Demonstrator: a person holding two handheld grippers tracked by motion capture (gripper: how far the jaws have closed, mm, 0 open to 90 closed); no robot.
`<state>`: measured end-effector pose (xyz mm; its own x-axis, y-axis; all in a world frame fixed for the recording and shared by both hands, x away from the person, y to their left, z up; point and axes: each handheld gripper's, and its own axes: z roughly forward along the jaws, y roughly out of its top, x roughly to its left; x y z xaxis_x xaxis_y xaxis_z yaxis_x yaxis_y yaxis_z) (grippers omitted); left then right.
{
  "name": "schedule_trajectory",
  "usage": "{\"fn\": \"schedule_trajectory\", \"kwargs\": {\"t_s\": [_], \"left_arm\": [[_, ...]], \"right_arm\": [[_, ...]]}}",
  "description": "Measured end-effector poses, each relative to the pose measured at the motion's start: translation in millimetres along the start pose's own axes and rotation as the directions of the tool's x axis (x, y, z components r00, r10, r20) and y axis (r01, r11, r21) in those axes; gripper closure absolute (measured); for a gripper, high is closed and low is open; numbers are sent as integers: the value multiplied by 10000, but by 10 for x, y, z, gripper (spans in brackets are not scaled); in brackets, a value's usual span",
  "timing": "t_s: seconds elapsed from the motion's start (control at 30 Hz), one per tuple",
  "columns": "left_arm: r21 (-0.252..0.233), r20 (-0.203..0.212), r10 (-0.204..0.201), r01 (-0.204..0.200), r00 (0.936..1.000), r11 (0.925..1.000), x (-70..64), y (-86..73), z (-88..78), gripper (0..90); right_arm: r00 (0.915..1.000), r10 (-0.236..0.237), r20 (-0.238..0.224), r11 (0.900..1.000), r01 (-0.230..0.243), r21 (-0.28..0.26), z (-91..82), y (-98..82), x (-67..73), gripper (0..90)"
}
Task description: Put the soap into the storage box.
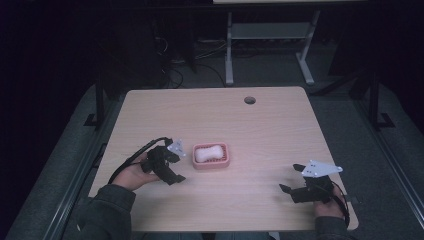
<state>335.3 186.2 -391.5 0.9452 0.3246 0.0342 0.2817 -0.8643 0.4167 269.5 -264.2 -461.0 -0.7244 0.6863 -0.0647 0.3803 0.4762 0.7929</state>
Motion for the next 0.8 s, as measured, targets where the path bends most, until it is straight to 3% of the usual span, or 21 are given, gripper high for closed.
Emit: {"fn": "schedule_trajectory", "kwargs": {"t_s": [0.8], "left_arm": [[-153,-34,-292,292,9996,9995,-102,-305,-33,280]], "right_arm": [[10000,83,53,10000,-83,51,-12,-16,-8,138]]}}
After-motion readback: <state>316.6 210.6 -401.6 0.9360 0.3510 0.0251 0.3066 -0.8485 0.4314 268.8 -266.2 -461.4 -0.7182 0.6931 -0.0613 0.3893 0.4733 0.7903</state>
